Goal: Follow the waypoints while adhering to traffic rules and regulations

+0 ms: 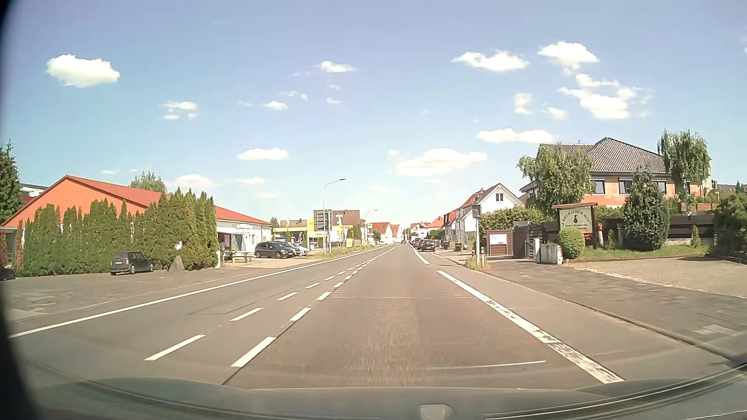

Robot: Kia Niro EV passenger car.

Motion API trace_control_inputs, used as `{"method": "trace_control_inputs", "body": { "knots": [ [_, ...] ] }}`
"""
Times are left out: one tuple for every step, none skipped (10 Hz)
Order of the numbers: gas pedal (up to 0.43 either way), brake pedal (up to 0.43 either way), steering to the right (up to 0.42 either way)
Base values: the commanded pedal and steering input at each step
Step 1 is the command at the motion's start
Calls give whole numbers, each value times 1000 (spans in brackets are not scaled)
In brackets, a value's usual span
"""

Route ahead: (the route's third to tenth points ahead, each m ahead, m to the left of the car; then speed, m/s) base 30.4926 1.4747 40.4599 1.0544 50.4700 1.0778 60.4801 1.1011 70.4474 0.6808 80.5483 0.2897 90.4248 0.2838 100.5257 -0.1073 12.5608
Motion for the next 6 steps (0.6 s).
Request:
{"method": "trace_control_inputs", "body": {
  "knots": [
    [28,30,-1],
    [28,30,-1],
    [28,30,-1],
    [28,30,-1],
    [28,30,-1],
    [28,30,-1]
  ]
}}
